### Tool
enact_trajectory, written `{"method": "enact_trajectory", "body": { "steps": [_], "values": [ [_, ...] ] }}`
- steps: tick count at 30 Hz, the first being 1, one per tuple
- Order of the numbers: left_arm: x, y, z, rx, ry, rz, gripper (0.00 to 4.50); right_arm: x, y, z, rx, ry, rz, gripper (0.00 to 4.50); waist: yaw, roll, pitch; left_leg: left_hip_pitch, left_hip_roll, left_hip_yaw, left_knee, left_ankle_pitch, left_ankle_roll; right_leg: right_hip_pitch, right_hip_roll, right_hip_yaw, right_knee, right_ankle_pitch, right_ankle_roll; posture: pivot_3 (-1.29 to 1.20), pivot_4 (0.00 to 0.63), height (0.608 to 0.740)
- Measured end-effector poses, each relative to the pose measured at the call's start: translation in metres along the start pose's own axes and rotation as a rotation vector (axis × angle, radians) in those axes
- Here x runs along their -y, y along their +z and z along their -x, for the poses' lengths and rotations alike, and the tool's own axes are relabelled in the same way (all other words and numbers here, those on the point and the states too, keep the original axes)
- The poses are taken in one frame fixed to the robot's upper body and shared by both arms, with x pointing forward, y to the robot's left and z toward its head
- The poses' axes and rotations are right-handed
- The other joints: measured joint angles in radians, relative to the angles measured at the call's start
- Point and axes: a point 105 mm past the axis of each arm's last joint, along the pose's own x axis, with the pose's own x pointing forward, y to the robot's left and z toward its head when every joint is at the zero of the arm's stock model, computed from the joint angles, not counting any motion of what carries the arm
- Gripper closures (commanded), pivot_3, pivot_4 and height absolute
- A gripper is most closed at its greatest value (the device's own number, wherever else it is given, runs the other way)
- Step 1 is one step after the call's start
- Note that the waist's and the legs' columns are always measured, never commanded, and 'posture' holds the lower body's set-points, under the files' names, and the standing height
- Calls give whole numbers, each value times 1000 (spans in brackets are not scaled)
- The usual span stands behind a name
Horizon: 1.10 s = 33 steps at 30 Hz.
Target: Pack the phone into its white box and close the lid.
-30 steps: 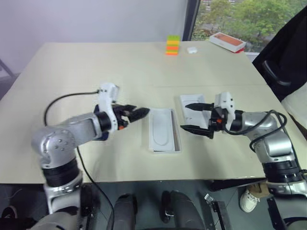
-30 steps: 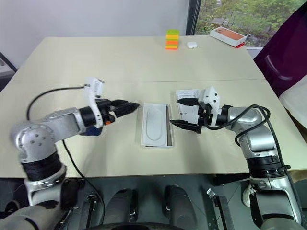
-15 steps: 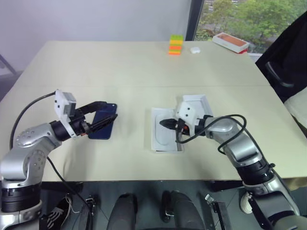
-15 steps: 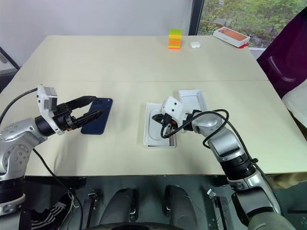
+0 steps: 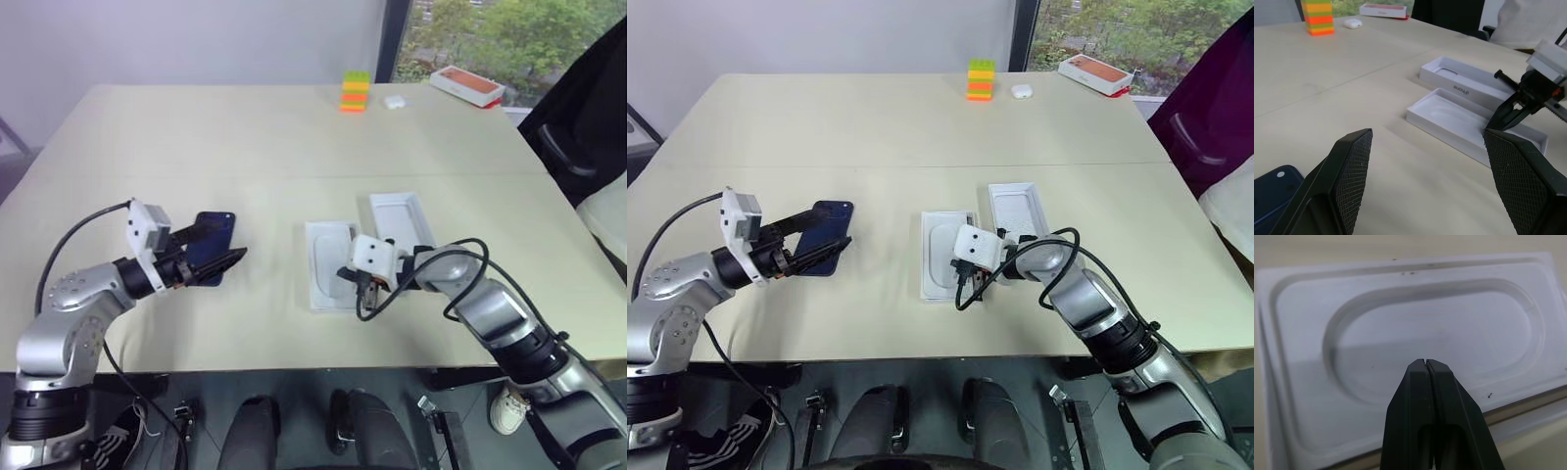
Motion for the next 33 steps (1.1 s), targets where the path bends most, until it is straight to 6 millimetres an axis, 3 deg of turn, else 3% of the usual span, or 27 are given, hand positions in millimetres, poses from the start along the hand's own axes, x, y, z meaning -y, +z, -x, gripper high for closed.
{"method": "enact_trajectory", "body": {
  "steps": [15,19,24,27,33],
  "values": [
    [-3,1,-6,5,15,-26,688,-2,0,5,-36,27,21,4435,0,0,0,0,0,0,0,0,0,0,0,0,0,0,0,0,150,740],
    [-3,1,-8,7,18,-23,688,-3,7,0,2,23,25,4435,-1,0,0,0,0,0,0,0,0,0,0,0,0,0,0,0,150,740],
    [-3,2,-10,13,21,-23,688,-1,32,-10,106,-1,12,4435,-1,0,0,0,0,0,0,0,0,0,0,0,1,0,0,0,150,740],
    [-4,1,-11,10,31,-15,688,0,30,-12,102,-17,28,4435,2,0,0,0,0,0,0,0,0,0,0,0,0,0,0,0,150,740],
    [1,-3,-18,-14,16,11,688,-3,7,-12,32,-7,63,4435,-1,0,0,0,-1,1,0,0,0,0,-1,1,0,0,0,0,150,740]
  ]
}}
